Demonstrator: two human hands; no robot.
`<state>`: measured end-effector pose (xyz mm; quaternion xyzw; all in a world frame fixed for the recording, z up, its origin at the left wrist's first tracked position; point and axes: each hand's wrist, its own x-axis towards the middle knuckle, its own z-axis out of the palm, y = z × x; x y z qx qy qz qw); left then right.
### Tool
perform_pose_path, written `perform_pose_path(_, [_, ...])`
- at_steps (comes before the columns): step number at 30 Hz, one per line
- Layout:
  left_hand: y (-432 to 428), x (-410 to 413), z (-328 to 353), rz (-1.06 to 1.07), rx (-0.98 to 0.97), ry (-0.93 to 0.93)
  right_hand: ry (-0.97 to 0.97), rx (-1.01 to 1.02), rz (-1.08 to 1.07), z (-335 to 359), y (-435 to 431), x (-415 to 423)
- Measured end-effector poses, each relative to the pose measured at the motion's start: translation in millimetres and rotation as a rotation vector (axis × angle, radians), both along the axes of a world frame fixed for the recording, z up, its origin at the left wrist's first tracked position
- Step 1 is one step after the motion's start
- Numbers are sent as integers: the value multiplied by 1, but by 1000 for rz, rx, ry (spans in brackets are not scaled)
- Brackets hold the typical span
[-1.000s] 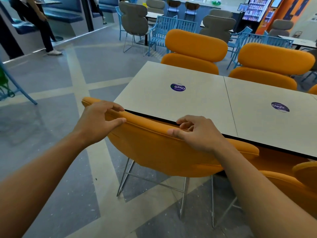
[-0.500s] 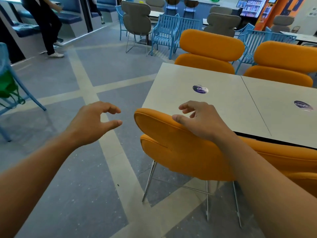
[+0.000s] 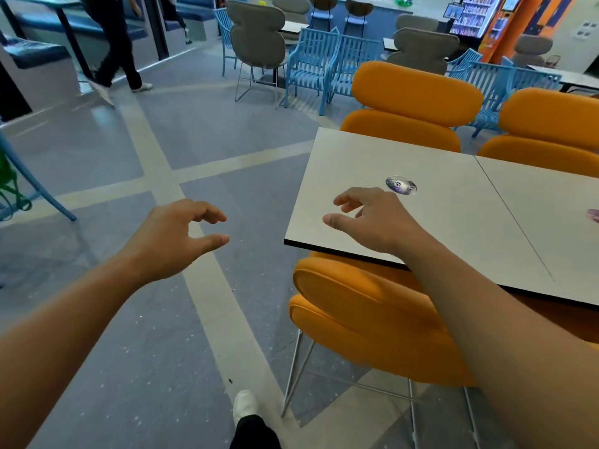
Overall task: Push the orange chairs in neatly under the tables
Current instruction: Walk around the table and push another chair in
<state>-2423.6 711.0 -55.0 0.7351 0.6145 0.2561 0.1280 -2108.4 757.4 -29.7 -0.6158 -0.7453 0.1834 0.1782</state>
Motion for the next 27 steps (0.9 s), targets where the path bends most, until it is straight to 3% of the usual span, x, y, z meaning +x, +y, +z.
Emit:
perform_pose_path(10, [162,-33,-2,-75,-83,-22,-6,-138,8,-25,151,-48])
perform_pose_path(27, [388,-113,-36,-249,-233,-44,86,-202,-165,-69,317,-132])
